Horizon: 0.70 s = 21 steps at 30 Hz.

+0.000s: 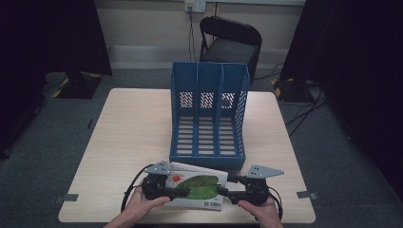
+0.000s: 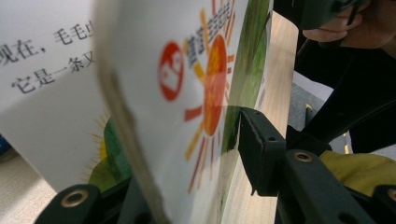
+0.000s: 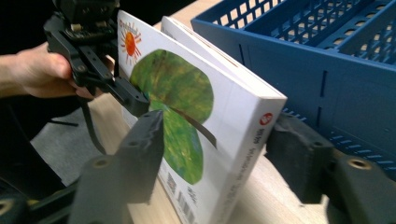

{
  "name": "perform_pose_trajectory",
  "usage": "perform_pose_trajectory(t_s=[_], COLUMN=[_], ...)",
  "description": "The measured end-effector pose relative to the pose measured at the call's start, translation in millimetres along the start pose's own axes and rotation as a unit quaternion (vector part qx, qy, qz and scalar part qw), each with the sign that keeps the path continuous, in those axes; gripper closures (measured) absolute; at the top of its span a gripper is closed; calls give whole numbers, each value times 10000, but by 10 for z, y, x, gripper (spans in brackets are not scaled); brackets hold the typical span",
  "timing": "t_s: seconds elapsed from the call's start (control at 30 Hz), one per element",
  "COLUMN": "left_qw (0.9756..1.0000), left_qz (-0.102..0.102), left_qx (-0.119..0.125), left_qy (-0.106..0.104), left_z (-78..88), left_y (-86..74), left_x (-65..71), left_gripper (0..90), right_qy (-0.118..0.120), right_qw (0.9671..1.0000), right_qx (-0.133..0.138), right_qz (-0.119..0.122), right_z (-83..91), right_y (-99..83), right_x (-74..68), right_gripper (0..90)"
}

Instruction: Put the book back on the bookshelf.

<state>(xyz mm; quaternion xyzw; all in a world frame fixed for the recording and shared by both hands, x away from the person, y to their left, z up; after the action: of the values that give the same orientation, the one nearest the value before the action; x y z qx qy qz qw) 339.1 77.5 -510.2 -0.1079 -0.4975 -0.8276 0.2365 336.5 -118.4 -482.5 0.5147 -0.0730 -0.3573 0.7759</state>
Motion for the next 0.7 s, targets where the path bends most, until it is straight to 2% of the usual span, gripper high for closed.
perform_pose_trajectory(t_s=[0.07, 0.13, 0.23, 0.3, 0.33, 0.37, 0.4, 0.47, 0.53, 0.6, 0.63, 0.7], left_qw=[10000, 10000, 9999, 10000, 10000, 10000, 9999, 9999, 9999, 9997, 9997, 9992], left_qz=[-7, 60, 100, 87, 87, 87, 100, 103, 119, 41, 41, 172], left_qx=[-1, -28, -35, -36, -36, -38, -46, -40, -43, -55, -55, -5], left_qy=[16, 12, -8, -9, -9, -11, -7, -4, -1, 244, 244, 348], left_z=[-11, -31, -33, -33, -33, -33, -34, -34, -31, 2, 2, 42], left_y=[-2, -11, -11, -12, -12, -12, -12, -13, -11, -9, -9, -12], left_x=[-4, -21, -35, -34, -34, -35, -37, -38, -38, -78, -78, -161], left_gripper=[629, 587, 588, 589, 589, 589, 593, 593, 590, 571, 565, 565], right_qy=[97, 171, 265, 443, 443, 423, 336, 308, 228, 142, 118, 100], right_qw=[9999, 9994, 9978, 9960, 9960, 9957, 9956, 9956, 9961, 9970, 9975, 9979], right_qx=[-47, -258, -603, -748, -748, -804, -875, -881, -857, -760, -680, -630], right_qz=[-86, -134, -48, -195, -195, -182, -88, -111, -37, 108, 122, 101], right_z=[8, -27, -125, -188, -188, -212, -235, -229, -215, -178, -157, -140], right_y=[-22, -74, -188, -227, -227, -244, -264, -259, -246, -204, -183, -168], right_x=[24, 33, 18, -1, -1, 4, 14, 13, 8, 10, 15, 25], right_gripper=[451, 458, 470, 495, 495, 534, 554, 558, 567, 594, 612, 622])
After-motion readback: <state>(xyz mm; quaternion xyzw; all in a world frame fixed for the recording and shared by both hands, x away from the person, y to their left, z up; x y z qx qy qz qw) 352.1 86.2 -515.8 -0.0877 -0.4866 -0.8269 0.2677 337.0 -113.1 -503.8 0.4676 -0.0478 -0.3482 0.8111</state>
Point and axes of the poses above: each handheld gripper's, and its own axes: z roughly backward along the jaws, y roughly out of its top, x roughly to its right, the point moved 8 cm from there along -z, roughly forward along the jaws, and after that the axes turned 6 degrees about -y, right-handed, at the moved point
